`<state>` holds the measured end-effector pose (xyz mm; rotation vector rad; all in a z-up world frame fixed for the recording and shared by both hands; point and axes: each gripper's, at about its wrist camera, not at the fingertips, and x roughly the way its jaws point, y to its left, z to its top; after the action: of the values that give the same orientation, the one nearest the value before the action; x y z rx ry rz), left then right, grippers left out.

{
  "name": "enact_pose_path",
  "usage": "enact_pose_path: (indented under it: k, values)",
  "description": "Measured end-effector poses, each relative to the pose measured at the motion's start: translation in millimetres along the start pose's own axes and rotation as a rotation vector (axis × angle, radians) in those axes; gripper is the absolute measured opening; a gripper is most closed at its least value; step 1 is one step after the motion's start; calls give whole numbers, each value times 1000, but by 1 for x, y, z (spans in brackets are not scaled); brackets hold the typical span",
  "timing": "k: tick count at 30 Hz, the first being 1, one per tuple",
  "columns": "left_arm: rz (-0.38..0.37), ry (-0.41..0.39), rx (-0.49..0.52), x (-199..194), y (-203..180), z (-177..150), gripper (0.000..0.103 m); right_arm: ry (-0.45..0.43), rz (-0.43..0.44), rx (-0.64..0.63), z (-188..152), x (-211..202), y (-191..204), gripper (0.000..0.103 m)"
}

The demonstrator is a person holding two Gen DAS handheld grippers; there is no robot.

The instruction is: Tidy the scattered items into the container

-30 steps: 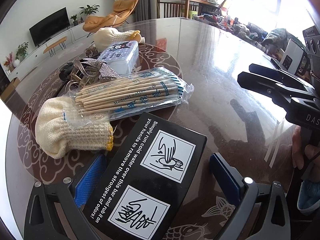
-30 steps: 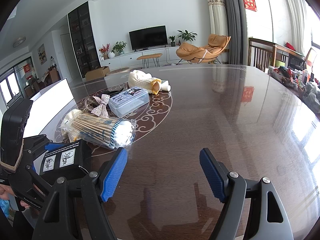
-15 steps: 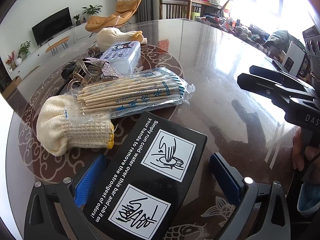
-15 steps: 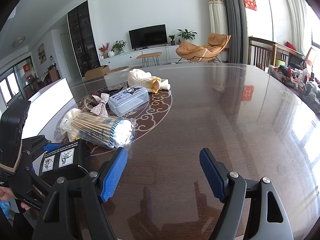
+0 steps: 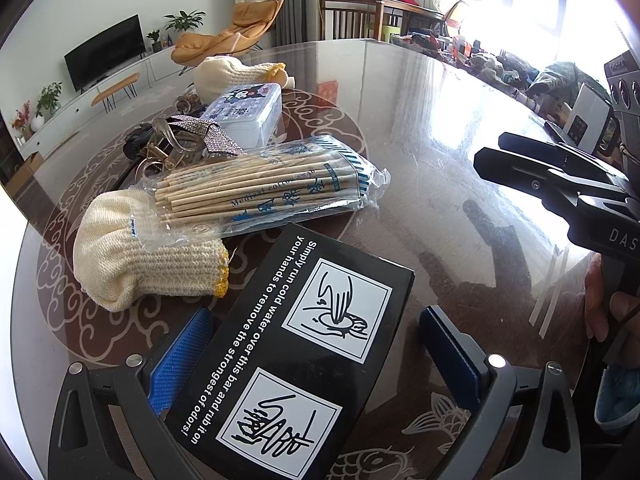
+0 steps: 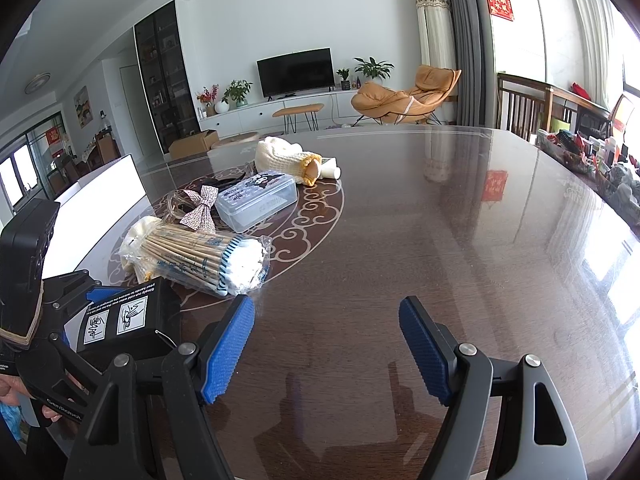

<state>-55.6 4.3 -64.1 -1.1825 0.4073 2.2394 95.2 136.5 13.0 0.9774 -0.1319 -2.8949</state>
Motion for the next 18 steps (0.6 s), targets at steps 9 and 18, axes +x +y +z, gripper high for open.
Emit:
enact_pose_path:
  k: [9, 18]
  values:
    - [0, 0, 0, 1, 0, -1, 103, 0, 0, 0, 0, 0, 0, 76]
    - [0, -1, 0, 1, 1, -1, 103, 1, 0, 0, 0, 0, 0, 76]
